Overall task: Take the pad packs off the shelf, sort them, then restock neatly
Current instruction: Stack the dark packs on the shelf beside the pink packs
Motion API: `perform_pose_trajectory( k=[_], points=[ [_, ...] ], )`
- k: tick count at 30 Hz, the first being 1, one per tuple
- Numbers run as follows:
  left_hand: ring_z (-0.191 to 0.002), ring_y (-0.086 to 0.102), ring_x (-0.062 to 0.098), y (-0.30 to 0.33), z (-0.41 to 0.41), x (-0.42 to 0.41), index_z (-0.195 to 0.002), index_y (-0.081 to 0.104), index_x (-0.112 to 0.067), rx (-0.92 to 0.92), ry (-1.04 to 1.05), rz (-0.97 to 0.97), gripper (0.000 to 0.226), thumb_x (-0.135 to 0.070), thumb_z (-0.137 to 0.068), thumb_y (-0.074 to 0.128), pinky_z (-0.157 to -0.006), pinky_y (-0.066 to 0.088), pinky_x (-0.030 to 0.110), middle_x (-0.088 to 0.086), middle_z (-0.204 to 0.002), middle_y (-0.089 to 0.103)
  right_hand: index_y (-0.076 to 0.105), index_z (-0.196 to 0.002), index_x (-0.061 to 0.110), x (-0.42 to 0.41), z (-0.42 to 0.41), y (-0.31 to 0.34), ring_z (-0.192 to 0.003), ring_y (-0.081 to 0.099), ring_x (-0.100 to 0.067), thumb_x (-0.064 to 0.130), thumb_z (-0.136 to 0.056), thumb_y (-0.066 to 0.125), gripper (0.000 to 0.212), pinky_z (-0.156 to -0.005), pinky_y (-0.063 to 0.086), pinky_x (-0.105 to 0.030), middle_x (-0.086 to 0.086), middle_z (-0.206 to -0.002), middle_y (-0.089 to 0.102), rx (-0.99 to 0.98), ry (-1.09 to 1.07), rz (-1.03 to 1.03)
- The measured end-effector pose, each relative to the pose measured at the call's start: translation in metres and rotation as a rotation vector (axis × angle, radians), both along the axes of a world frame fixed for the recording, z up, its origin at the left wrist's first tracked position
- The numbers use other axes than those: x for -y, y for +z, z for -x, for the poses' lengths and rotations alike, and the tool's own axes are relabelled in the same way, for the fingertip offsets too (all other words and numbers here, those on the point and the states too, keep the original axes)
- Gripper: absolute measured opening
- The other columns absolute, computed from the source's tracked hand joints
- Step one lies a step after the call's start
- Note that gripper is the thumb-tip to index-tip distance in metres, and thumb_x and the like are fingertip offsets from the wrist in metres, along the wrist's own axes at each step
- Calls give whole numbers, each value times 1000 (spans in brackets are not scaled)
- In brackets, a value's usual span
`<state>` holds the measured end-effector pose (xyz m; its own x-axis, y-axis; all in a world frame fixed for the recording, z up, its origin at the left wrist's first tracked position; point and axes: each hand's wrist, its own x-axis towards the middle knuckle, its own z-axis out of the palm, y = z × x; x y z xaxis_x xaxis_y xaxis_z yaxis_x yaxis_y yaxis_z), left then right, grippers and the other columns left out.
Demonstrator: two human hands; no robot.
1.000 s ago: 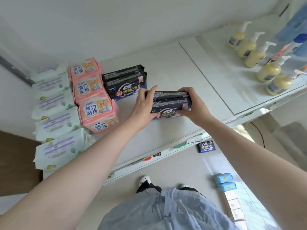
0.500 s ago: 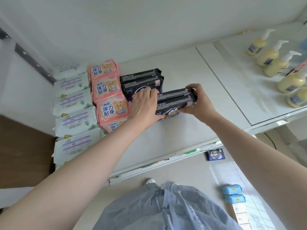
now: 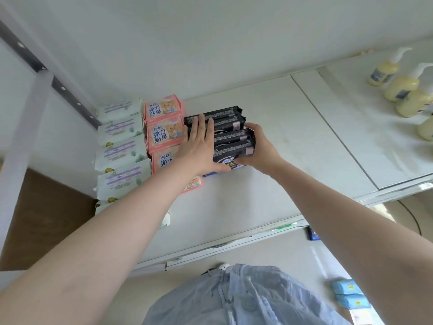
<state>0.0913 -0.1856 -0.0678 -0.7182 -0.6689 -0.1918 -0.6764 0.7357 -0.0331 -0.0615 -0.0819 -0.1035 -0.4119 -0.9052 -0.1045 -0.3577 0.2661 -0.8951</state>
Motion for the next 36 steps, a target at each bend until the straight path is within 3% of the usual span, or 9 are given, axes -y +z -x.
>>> perform_pose_trajectory(
  k=[4, 6, 9, 15, 23, 26, 30, 36],
  points=[
    [-143, -25, 32, 9, 12, 20, -148, -22, -10, 62, -58, -62, 146, -83, -54, 62, -118, -7, 52, 17, -154, -29, 15, -148, 26, -6, -2, -7, -123, 50, -18, 4, -65, 84, 110, -96, 42, -27, -2, -135, 42, 99, -150, 11],
    [-142, -27, 35, 12, 15, 30, -147, -26, -14, 148, -81, -81, 152, -82, -49, 67, -117, -6, 54, 18, -152, -32, 11, -148, 23, -5, -11, -11, -110, 60, -20, 3, -65, 84, 112, -95, 48, -32, -1, -129, 52, 123, -154, 9],
    [-141, -27, 38, 8, 15, 36, -144, -32, -19, 265, -97, -90, 155, -76, -47, 74, -116, -4, 58, 16, -153, -32, 23, -141, 18, 2, -22, -14, -95, 62, -16, 6, -65, 84, 98, -82, 47, -28, 6, -114, 59, 53, -207, 20],
    [-144, -16, 42, -2, 13, 34, -145, -31, -19, 217, -113, -24, 153, -52, -52, 86, -114, 1, 63, 18, -157, -18, 34, -127, 12, 10, -23, -14, -98, 58, -17, 12, -64, 86, 81, -76, 41, -24, 3, -112, 59, -24, -254, 25],
    [-144, -8, 45, -3, 10, 30, -146, -29, -19, 190, -153, 20, 150, -45, -54, 87, -115, 6, 60, 26, -154, -21, 27, -137, 14, -1, -28, -16, -94, 56, -13, 8, -66, 84, 92, -72, 39, -15, 8, -109, 55, -11, -236, 50],
    [-144, -10, 44, -4, 10, 31, -146, -29, -20, 193, -152, 16, 150, -48, -54, 86, -116, 4, 59, 25, -154, -20, 28, -137, 14, 0, -31, -15, -96, 57, -13, 9, -67, 84, 90, -69, 39, -13, 9, -111, 55, -4, -234, 50],
    [-142, -24, 37, -1, 9, 34, -144, -32, -23, 163, -114, -99, 148, -72, -54, 74, -115, -7, 58, 20, -153, -29, 20, -142, 21, -3, -24, -13, -100, 61, -15, 13, -64, 86, 102, -84, 46, -27, 2, -118, 57, 45, -235, 50],
    [-142, -27, 33, -1, 10, 32, -144, -32, -24, 144, -110, -102, 142, -80, -57, 64, -115, -9, 57, 16, -153, -31, 20, -144, 23, -4, -19, -7, -96, 61, -14, 13, -68, 85, 101, -81, 43, -23, 2, -119, 57, 48, -202, 8]
  ],
)
